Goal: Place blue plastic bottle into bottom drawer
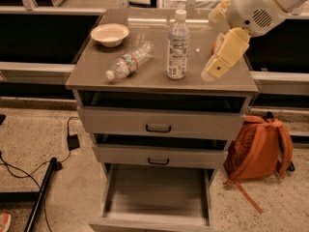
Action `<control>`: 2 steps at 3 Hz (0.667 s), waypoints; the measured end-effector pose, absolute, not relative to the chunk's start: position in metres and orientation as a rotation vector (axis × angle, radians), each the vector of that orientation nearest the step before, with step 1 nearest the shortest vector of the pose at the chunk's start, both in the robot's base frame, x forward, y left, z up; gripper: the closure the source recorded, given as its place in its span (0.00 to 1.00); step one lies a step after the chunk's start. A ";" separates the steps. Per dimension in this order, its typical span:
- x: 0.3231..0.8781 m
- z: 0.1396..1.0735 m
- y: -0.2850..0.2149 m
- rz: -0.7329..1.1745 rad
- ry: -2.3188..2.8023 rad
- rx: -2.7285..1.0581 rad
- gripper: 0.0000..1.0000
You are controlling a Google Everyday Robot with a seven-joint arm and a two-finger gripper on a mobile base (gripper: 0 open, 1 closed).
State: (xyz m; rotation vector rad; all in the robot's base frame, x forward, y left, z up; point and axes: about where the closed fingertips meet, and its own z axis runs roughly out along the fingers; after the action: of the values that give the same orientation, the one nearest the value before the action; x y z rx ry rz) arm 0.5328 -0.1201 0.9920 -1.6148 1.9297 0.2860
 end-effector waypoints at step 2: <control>0.568 0.961 -0.089 0.297 1.951 -1.525 0.00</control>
Offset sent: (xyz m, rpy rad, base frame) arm 0.0732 0.0540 -0.0585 0.0976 -0.0323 -0.1415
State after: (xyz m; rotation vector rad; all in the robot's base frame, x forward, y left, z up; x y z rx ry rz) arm 0.5684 -0.0885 0.9607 -1.5252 1.9515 0.2971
